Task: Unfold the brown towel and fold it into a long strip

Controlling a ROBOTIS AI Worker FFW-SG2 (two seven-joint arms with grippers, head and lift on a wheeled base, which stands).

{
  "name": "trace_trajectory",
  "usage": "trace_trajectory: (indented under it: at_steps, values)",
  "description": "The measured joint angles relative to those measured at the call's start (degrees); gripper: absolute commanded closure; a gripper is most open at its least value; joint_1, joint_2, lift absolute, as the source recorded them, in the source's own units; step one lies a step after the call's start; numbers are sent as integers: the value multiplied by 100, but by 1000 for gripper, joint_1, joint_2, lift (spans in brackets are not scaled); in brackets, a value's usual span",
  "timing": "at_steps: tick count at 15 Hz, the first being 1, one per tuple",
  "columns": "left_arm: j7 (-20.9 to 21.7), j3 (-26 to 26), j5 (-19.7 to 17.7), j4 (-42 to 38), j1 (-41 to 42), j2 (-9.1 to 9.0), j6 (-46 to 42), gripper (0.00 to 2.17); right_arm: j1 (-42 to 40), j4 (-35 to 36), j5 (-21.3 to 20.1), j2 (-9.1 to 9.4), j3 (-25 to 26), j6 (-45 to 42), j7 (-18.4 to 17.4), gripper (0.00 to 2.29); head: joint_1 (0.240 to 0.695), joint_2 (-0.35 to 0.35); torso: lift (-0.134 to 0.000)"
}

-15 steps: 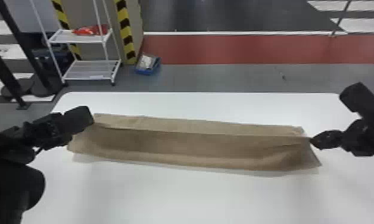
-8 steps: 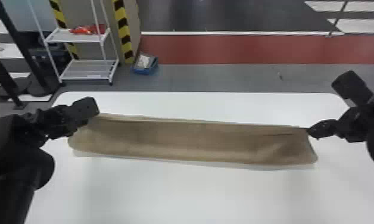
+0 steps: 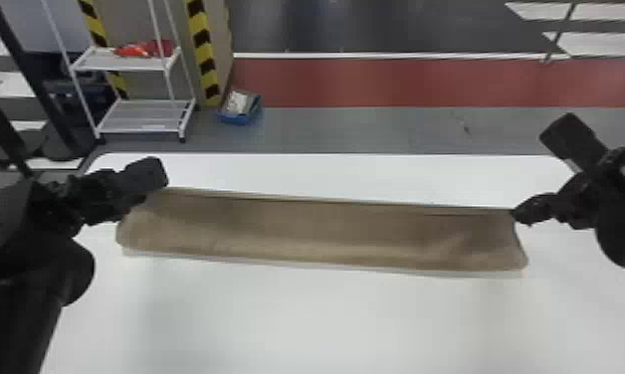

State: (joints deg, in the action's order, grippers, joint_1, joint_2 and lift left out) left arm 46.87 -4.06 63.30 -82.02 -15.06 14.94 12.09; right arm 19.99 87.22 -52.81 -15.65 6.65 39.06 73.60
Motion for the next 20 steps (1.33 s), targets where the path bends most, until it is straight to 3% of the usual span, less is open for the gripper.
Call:
trace_trajectory:
  at_steps: [1, 2, 3, 5, 6, 11, 14, 17, 20]
  values:
    - [-99, -3, -38, 0, 39, 0, 1, 1625, 0, -2, -2, 40, -18, 52, -222, 572, 695, 1, -114]
    - [-146, -11, -76, -2, 71, 0, 6, 1457, -5, -3, -3, 77, -37, 122, -459, -1, 695, -1, -114]
    - [-216, -28, -133, -14, 108, 0, 14, 1227, -28, -3, -4, 118, -78, 258, -846, -1, 695, -5, -114]
    - [-287, -65, -265, -68, 183, -1, 20, 302, -109, 3, -2, 205, -160, 447, -1464, 53, 695, -15, -114]
    - [-322, -79, -316, -95, 219, -4, 39, 83, -138, 11, 4, 240, -171, 469, -1591, 56, 695, -15, -114]
    - [-727, -278, -686, -430, 493, -36, 185, 29, -484, 336, 196, 303, 51, 516, -1741, 70, 695, -9, -114]
    - [-983, -752, -1206, -876, 685, -125, 223, 39, -915, 1096, 615, 311, 431, 850, -1750, 76, 695, -1, -114]
    - [-1342, -1596, -2586, -1627, 1267, -363, 288, 39, -1871, 2509, 1492, 573, 910, 1272, -2023, 76, 695, 45, -114]
    - [-1363, -2431, -4651, -2362, 2096, -708, 161, 39, -2875, 3913, 2375, 1203, 1097, 1358, -2774, 76, 695, 93, -114]
